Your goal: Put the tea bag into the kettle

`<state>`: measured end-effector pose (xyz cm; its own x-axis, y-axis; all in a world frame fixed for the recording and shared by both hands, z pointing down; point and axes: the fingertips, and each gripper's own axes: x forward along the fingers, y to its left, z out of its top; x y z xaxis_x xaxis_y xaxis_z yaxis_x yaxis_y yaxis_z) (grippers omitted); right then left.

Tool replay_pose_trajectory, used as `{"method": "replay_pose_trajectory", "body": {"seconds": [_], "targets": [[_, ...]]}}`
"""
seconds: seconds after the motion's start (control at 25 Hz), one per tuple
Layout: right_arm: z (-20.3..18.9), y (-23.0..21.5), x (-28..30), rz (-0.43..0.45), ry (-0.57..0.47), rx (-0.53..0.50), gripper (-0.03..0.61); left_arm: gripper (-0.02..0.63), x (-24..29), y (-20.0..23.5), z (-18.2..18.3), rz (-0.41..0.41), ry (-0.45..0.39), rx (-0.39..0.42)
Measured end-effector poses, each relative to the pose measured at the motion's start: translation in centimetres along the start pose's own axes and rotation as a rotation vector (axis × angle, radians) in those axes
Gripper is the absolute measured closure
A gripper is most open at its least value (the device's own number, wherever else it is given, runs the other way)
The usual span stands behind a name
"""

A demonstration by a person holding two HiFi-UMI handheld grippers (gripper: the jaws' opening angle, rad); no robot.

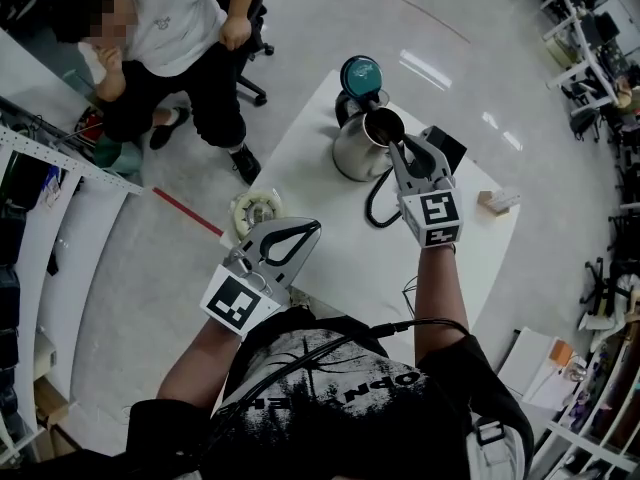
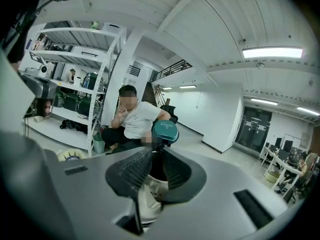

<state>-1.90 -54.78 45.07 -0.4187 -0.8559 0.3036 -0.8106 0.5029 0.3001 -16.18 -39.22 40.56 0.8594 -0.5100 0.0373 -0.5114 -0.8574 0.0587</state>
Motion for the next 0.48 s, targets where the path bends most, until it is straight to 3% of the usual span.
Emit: {"method": "replay_pose_trajectory", "body": {"seconds": [0.2, 0.48], "targets": [[0.1, 0.3, -3.1, 0.01, -0.031, 0.014, 0.568, 0.603, 0.6, -1.8, 0.6, -0.016, -0.003, 0.014], [0.2, 1.3, -8.2, 0.039, -0.088, 0.022, 0.568, 0.603, 1.4, -5.0, 1.3, -0.021, -0.004, 0.034]]}}
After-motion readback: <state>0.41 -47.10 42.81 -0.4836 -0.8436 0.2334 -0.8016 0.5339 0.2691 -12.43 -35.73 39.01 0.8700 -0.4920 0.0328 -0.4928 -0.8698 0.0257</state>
